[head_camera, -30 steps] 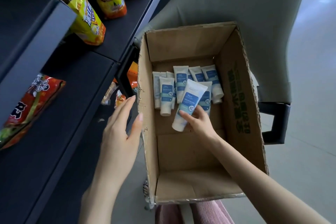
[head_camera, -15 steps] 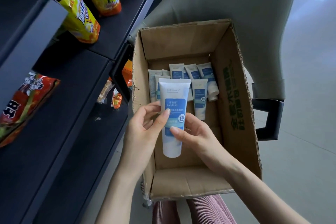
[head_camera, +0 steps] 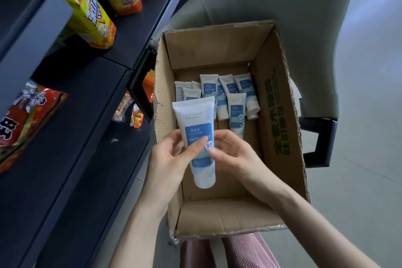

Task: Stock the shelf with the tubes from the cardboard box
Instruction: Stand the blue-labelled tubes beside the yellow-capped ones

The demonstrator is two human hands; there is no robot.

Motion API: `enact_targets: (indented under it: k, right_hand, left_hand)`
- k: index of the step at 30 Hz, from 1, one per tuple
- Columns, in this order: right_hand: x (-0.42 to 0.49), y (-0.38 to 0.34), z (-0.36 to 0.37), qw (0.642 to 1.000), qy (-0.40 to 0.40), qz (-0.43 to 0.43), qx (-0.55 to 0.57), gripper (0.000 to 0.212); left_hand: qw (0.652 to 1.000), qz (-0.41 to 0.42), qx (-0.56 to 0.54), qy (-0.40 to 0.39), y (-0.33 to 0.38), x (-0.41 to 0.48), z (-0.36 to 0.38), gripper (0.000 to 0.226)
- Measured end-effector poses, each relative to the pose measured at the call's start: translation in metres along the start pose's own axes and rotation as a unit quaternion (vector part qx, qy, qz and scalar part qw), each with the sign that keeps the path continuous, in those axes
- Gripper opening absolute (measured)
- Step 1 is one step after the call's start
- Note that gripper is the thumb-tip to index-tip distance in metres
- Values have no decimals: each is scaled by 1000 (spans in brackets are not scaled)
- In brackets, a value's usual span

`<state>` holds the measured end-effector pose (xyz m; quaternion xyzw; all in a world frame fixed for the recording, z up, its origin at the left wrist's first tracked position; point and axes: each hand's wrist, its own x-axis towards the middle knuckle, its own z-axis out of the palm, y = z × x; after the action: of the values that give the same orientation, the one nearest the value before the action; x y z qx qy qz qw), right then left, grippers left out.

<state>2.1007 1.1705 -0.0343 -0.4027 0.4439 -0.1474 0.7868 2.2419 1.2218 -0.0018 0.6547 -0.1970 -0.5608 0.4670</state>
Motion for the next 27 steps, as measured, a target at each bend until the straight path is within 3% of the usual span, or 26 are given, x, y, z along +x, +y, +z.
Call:
enact_targets:
  k: [2, 5, 11, 16, 27]
  right_hand:
    - [9, 2, -14, 999, 25, 23, 36, 44]
    - [33, 15, -46, 987, 135, 53, 65, 41]
    - [84, 67, -82, 944, 313, 104, -24, 54]
    - [105, 86, -86, 923, 362, 117, -47, 52]
    - [123, 91, -78, 911, 392, 86, -96, 48]
  left_hand:
    - [1000, 6, -16, 6, -1, 0, -5, 28]
    - [997, -4, -65, 45, -4, 1, -14, 30]
    - [990, -18, -98, 95, -8, 1, -25, 31]
    - [985, -37, -125, 111, -16, -2, -28, 25]
    - [973, -100, -179, 104, -21, 2, -35, 24]
